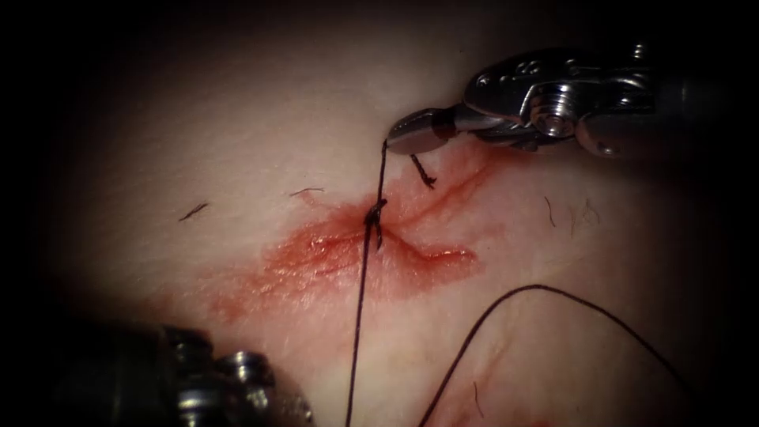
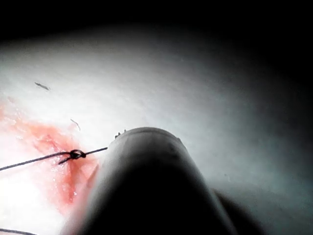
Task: Wound Closure
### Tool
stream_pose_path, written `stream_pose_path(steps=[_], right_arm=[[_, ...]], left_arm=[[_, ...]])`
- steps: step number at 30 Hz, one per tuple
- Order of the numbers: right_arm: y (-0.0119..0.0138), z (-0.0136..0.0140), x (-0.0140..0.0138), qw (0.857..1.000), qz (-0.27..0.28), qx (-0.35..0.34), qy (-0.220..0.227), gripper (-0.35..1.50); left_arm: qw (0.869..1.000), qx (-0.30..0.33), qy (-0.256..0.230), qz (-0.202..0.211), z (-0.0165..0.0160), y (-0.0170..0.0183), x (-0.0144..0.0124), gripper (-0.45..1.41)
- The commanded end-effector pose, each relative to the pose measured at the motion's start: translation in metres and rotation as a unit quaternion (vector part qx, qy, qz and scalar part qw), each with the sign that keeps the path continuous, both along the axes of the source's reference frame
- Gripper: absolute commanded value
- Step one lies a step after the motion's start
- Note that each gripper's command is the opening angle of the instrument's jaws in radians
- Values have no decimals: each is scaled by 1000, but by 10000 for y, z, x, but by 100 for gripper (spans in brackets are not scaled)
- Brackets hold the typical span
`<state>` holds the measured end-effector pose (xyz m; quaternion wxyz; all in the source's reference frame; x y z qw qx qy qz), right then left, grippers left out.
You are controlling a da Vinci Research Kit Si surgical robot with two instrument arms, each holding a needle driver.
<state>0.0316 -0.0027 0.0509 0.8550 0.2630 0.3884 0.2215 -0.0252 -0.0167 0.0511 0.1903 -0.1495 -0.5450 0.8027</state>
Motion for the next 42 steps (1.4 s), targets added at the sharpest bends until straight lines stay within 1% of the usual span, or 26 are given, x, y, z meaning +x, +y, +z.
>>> stream_pose_path(steps=[1, 3, 6, 10, 11, 18, 20, 22, 24, 26, 30, 34, 37, 42], right_arm=[[9, 3, 11, 1000, 4, -2, -1, -35], [12, 7, 13, 1000, 6, -2, -1, -35], [12, 9, 13, 1000, 6, -3, -1, -35], [8, 13, 14, 1000, 5, -5, -2, -35], [6, 15, 14, 1000, 5, -7, -2, -35], [3, 22, 16, 1000, 5, -11, -4, -35], [7, 25, 17, 1000, 8, -11, -4, -35], [8, 26, 17, 1000, 10, -9, -5, -35], [9, 27, 16, 1000, 14, -11, -5, -35], [8, 25, 13, 1000, 16, -12, -4, -35], [8, 22, 9, 1000, 15, -16, 0, -35], [13, 20, 7, 999, 14, -27, 12, -35], [17, 15, 4, 999, 14, -33, 15, -35], [26, 5, 1, 999, 20, -45, 13, -35]], left_arm=[[1000, 6, -4, 4, 5, -6, -9, -45], [999, 33, -20, 15, 8, -26, -25, -45], [998, 56, -29, 26, 9, -45, -40, -45], [995, 87, -29, 37, 12, -69, -52, -45], [993, 108, -23, 43, 11, -79, -51, -45], [990, 126, -8, 60, 11, -87, -49, -45], [988, 137, -12, 73, 8, -96, -47, -45], [987, 143, -12, 72, 9, -100, -47, -45], [984, 153, -9, 86, 12, -108, -45, -45], [981, 166, 5, 101, 12, -117, -39, -45], [978, 176, 13, 114, 10, -125, -29, -45], [971, 197, 20, 132, 9, -139, -16, -45], [967, 211, 18, 146, 7, -147, -12, -45], [962, 216, 19, 163, 4, -150, -12, -45]])
